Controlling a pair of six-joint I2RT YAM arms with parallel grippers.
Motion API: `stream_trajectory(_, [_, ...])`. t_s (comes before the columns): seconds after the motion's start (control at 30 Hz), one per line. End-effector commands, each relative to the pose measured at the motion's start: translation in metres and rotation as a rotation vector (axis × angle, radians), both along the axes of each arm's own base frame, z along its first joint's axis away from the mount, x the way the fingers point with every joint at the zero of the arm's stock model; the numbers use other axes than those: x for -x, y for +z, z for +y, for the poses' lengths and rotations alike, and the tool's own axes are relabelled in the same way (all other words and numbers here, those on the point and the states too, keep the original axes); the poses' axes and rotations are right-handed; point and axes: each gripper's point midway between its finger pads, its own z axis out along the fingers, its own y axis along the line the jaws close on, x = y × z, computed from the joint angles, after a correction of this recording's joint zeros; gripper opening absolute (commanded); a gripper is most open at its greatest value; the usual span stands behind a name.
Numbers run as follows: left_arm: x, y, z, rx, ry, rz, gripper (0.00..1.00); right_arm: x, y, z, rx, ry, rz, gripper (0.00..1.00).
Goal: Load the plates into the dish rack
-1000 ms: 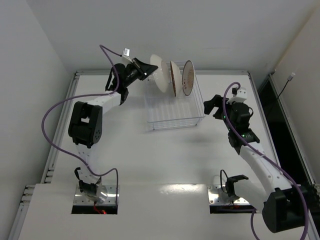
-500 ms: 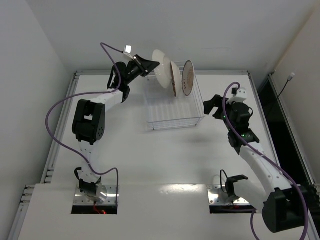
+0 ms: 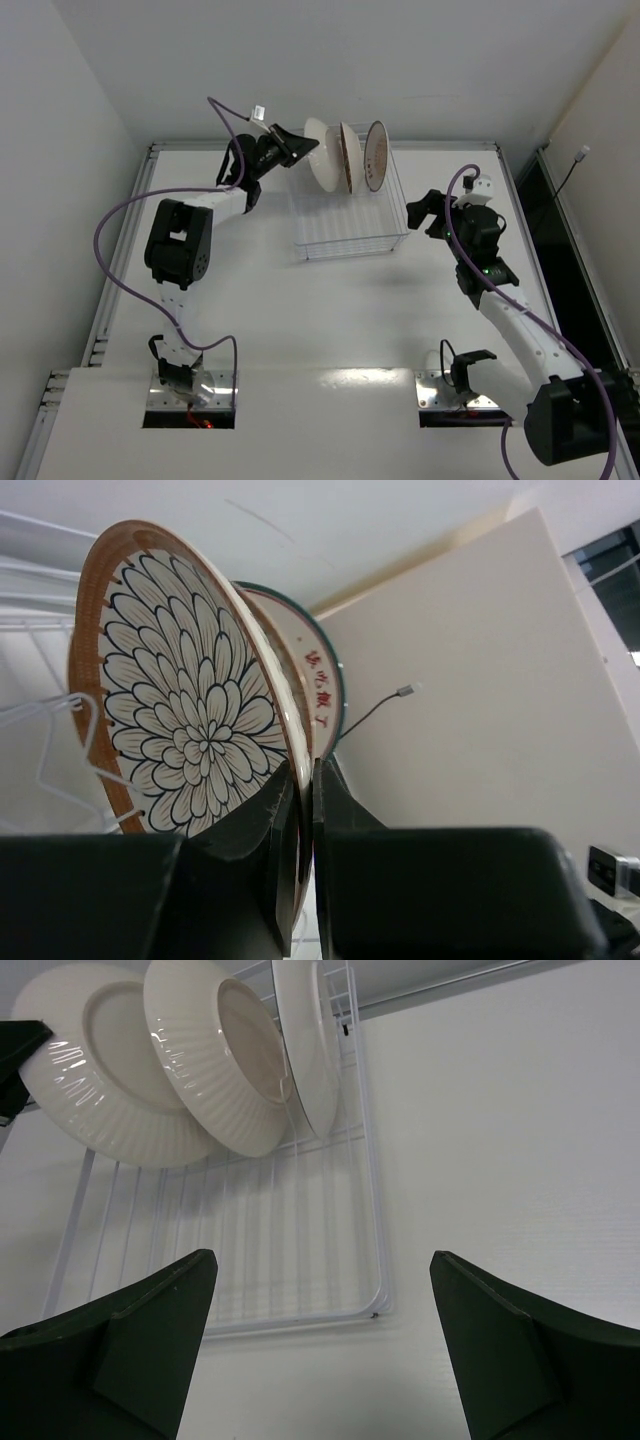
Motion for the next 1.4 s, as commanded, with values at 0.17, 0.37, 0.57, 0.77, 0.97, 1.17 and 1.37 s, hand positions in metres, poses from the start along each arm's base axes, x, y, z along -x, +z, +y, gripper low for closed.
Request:
stream_trajectory(0.17, [0.006, 0.071, -0.004, -0.02, 0.129, -0.195, 0.0, -0.005, 0.015, 0.002, -0.009, 0.013, -0.062, 0.87])
stream_trajectory(0.37, [0.001, 0.079, -0.017, -0.085, 0.158, -0.192, 0.0, -0.005, 0.017, 0.004, -0.012, 0.022, -0.071, 0.87])
stream_trajectory(0.57, [0.003, 0.084, -0.031, -0.101, 0.15, -0.197, 0.27, -0.006, 0.014, 0.004, -0.011, 0.022, -0.061, 0.87])
stream_trajectory(0.77, [0.0, 0.095, -0.044, -0.149, 0.13, -0.222, 0.67, -0.006, 0.016, 0.006, -0.014, 0.031, -0.07, 0.87])
stream_trajectory(0.97, [-0.001, 0.099, -0.059, -0.168, 0.103, -0.229, 0.82, -0.006, 0.016, 0.006, -0.014, 0.031, -0.07, 0.87])
stream_trajectory(1.17, [-0.002, 0.093, -0.061, -0.197, 0.094, -0.225, 0.9, -0.006, 0.016, 0.006, -0.014, 0.031, -0.07, 0.87])
stream_trajectory(1.37, [0.002, 0.1, -0.057, -0.247, 0.098, -0.238, 0.92, -0.006, 0.016, 0.006, -0.014, 0.031, -0.07, 0.87])
